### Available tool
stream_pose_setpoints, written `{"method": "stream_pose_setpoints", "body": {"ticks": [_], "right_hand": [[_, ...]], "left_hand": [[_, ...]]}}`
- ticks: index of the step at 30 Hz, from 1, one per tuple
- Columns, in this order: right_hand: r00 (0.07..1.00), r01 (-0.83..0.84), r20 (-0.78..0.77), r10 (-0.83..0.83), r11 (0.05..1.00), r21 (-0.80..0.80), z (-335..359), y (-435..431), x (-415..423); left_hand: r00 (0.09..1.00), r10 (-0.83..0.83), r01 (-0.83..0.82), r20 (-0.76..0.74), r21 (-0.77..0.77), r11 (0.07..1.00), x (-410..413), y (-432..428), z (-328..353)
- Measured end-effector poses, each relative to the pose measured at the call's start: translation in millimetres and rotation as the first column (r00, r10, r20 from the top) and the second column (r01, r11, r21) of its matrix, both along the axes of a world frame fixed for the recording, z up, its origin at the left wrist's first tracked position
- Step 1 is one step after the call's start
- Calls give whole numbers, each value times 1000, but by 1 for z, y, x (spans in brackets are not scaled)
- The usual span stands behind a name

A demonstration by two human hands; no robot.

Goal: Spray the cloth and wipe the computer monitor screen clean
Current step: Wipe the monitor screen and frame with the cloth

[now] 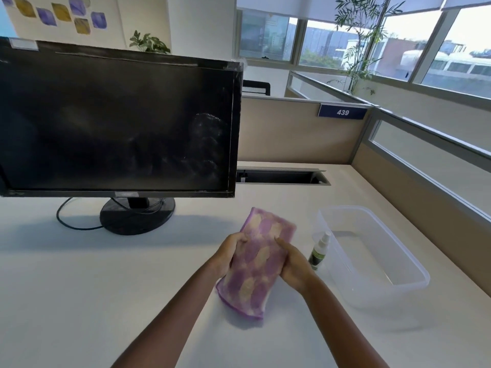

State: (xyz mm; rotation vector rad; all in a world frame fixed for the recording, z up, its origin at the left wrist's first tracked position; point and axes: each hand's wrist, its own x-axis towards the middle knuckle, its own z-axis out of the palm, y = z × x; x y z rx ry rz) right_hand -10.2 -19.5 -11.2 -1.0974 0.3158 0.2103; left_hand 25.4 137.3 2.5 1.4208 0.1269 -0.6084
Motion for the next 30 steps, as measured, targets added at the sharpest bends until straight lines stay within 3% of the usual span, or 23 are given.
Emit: {"method": "stream_pose_setpoints", "body": {"ticks": [5, 11, 19, 24, 30], "right_hand": [[996, 23, 90, -3, 975, -222, 17, 34, 9], [989, 29, 145, 21, 941, -338, 36, 108, 15], [985, -34, 158, 66, 980, -196, 55, 198, 16], [975, 53, 222, 7, 963, -263, 62, 248, 12], [904, 265, 416, -99, 893, -363, 78, 304, 9]], "left_hand": [[989, 20, -36, 149, 105, 994, 5, 33, 15], [956, 94, -141, 276, 156, 978, 8, 96, 27], [915, 77, -168, 396, 200, 965, 12, 198, 45], [882, 70, -192, 466, 220, 956, 11, 252, 46], [794, 279, -462, 540, 237, 855, 6, 293, 56]]}}
